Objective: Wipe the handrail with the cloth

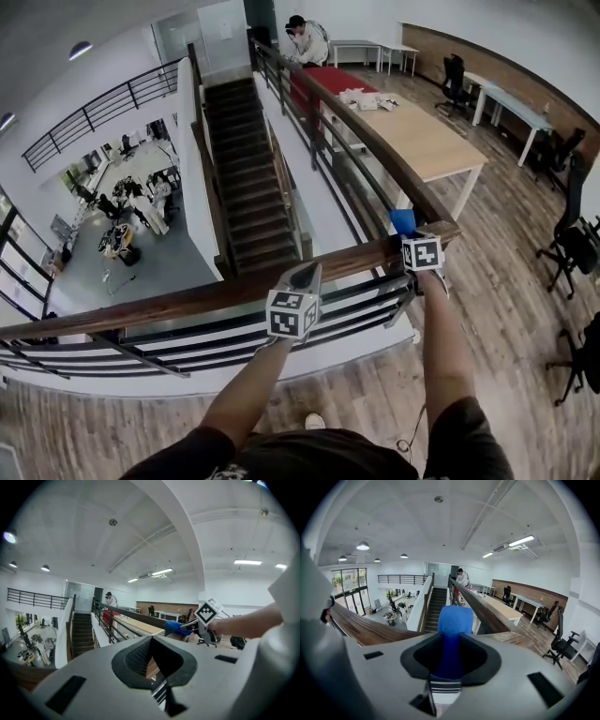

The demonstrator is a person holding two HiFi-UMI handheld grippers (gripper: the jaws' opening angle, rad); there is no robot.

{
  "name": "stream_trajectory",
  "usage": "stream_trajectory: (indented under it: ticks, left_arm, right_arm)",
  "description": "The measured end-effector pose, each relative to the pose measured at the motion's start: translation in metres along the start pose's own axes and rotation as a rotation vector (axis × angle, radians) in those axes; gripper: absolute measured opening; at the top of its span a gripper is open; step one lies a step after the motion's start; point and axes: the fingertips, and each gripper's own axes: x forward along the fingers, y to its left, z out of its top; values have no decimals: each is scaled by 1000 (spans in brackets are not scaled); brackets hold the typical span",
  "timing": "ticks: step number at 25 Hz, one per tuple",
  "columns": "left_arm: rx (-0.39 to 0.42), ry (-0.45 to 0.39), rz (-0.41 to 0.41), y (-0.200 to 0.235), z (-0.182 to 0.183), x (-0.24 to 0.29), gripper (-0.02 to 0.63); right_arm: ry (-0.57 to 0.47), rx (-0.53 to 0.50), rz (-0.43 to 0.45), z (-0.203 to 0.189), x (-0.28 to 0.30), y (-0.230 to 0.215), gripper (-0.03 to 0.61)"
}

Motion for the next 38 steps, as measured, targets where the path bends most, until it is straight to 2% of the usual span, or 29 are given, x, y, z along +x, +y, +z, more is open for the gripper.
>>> stream_trajectory:
  ticks: [3,6,9,10,11,15,17,19,22,24,27,32,38]
  left_arm:
    - [-14,-6,-56,-32,17,26,3]
    - [9,-19,-87,-55,35,43,3]
    - [40,-8,-135,-71,34,60,3]
    - [48,-10,-144,-71,36,62,3]
    - [54,-17,-143,-66,39,60,3]
    - [1,-55,-93,-32,56,9,3]
    - [5,-61,-49,-8,57,-13,3]
    - [17,-62,-15,15,50,-34,3]
    - [-33,-69,16,44,31,-73,3]
    - [-76,-70,42,58,18,-101,3]
    - [-98,-88,111,87,-2,-148,3]
    - [-115,-80,247,150,-48,-241,3]
    - [-250,-88,509,246,-119,-365,3]
  right_arm:
    - [9,6,-42,-1,0,-37,110]
    - [24,21,-67,-3,4,-68,110]
    - [117,162,56,-35,15,-65,110]
    - [115,184,63,-37,18,-71,110]
    - [99,181,36,-33,19,-82,110]
    - [29,64,-206,-5,0,-126,110]
    - [19,51,-255,-2,3,-123,109]
    - [-46,47,-264,6,-6,-98,110]
    - [-231,35,-170,33,-42,-13,110]
    - [-335,22,-50,48,-68,62,109]
    - [-429,12,139,56,-108,185,110]
    - [-474,-58,384,30,-166,374,110]
    - [-488,-108,665,1,-199,561,109]
